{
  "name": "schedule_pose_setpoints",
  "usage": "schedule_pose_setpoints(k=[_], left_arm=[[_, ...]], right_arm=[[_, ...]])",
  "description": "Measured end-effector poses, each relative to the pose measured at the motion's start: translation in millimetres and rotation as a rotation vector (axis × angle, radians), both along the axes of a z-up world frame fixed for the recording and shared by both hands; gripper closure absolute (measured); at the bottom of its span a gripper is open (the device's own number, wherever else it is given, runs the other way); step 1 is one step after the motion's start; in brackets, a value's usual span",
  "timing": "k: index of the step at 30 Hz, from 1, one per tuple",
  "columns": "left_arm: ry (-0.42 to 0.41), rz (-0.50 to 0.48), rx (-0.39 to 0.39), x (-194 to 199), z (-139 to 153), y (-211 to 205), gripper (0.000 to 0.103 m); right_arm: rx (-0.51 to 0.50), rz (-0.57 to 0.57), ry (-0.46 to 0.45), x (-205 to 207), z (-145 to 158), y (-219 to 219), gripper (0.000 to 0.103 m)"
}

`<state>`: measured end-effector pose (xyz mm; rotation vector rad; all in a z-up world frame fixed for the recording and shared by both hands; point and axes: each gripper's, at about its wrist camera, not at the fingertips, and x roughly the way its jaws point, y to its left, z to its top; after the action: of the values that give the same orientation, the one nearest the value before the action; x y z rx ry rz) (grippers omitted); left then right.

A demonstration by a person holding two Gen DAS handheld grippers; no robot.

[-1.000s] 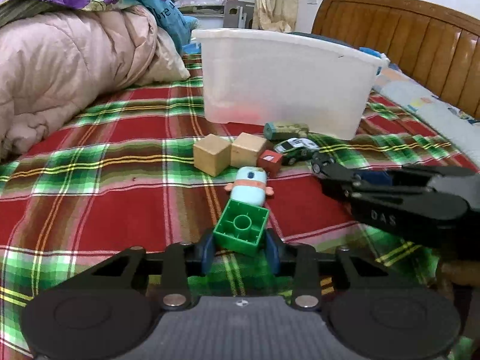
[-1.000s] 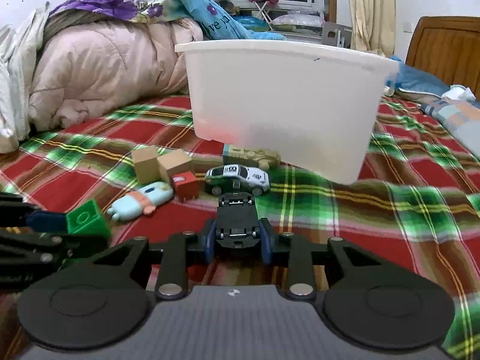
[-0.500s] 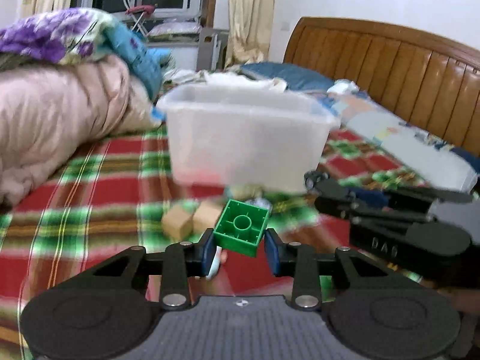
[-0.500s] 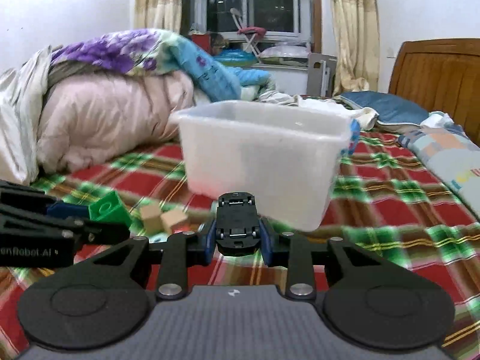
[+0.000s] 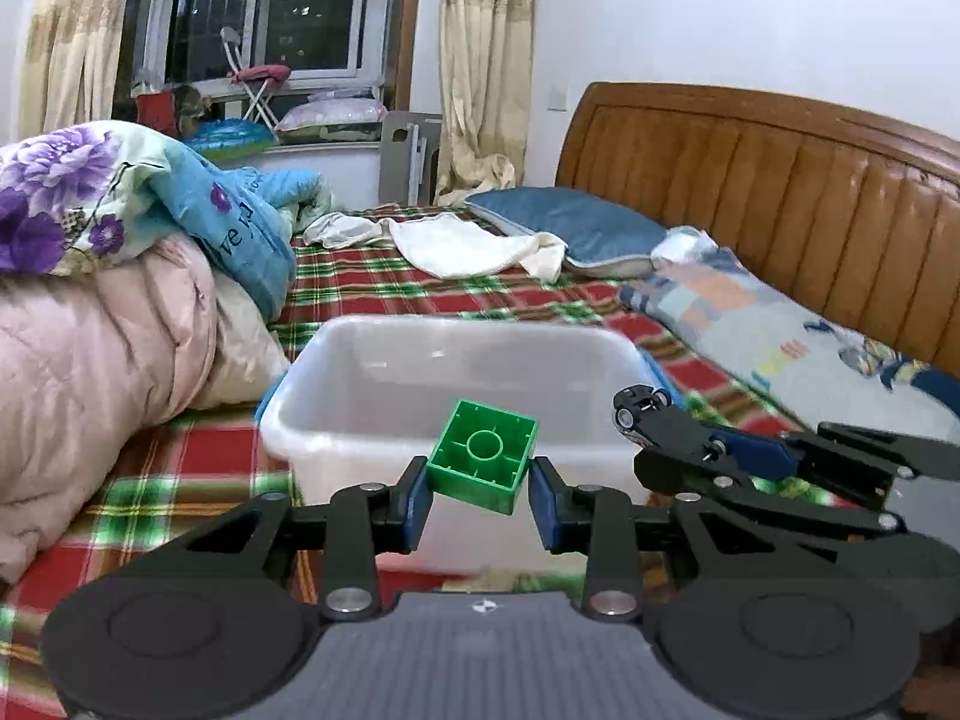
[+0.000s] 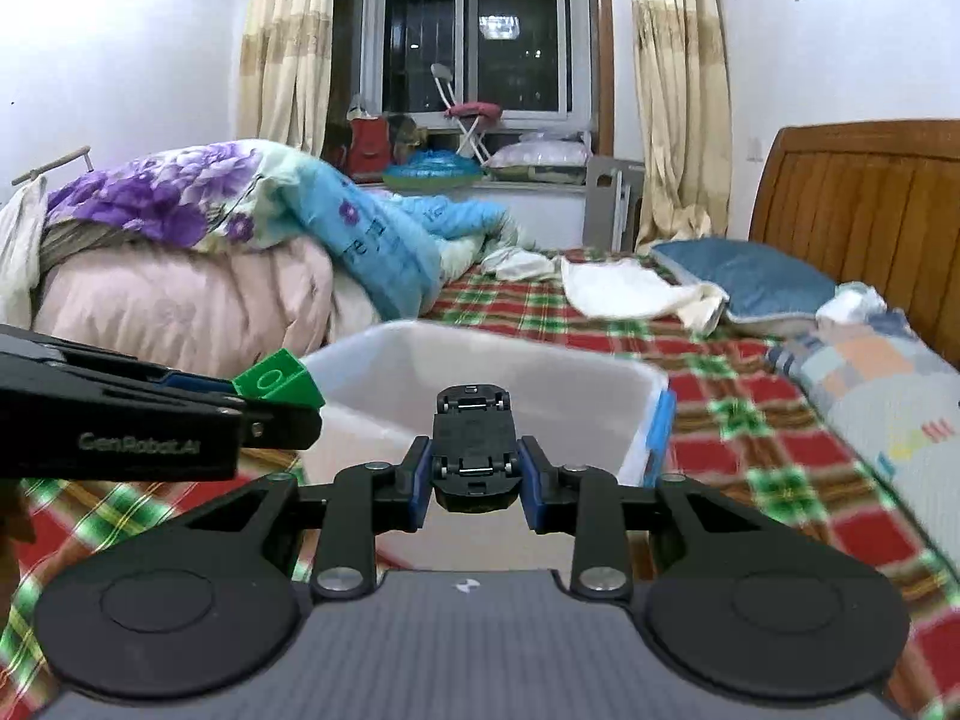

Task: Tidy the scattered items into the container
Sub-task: 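Carry the green brick and black car over the bin and lower them, then grasp the light-blue figure with the left tool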

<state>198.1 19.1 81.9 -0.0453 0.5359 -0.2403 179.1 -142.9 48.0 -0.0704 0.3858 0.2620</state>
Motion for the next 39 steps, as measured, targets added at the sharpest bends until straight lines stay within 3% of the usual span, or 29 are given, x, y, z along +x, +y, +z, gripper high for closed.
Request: schedule_pose_setpoints(k=[3,6,16,18,20,22,26,32,35,39], left_arm=[[0.030,0.021,-0.054,27,-1,2,0.064],[0.043,0.047,-0.056,51,-6,1,0.064],[0.059,0.042,0.054,89,-29,-15,0.064],[0.063,0.043,0.070,90,-33,-17,0.058],[0.060,0.056,0.082,89,-33,-17,0.047],[0.052,0.062,0.084,85,-32,-17,0.038],[0.030,0.067,0.076,65,-26,-10,0.038],[-0.010,0.068,0.032,7,-24,19,0.035],[0.016,0.058,0.039,-23,-43,31,0.035],[0.098,0.071,0.070,-52,-83,42,0.035]], right_arm=[[-0.004,-0.006,0.004,19,0,-2,0.070],[0.018,-0.014,0.019,38,-4,-7,0.070],[0.027,-0.030,0.100,76,-28,-14,0.069],[0.020,-0.029,0.113,78,-31,-13,0.068],[0.018,-0.033,0.114,77,-32,-13,0.051],[0.005,-0.034,0.100,73,-32,-12,0.043],[-0.013,-0.031,0.076,63,-25,-10,0.030],[-0.036,0.011,-0.018,17,-19,-4,0.028],[-0.012,0.036,-0.036,-13,-29,-2,0.025],[0.013,0.059,0.043,-32,-58,3,0.026]])
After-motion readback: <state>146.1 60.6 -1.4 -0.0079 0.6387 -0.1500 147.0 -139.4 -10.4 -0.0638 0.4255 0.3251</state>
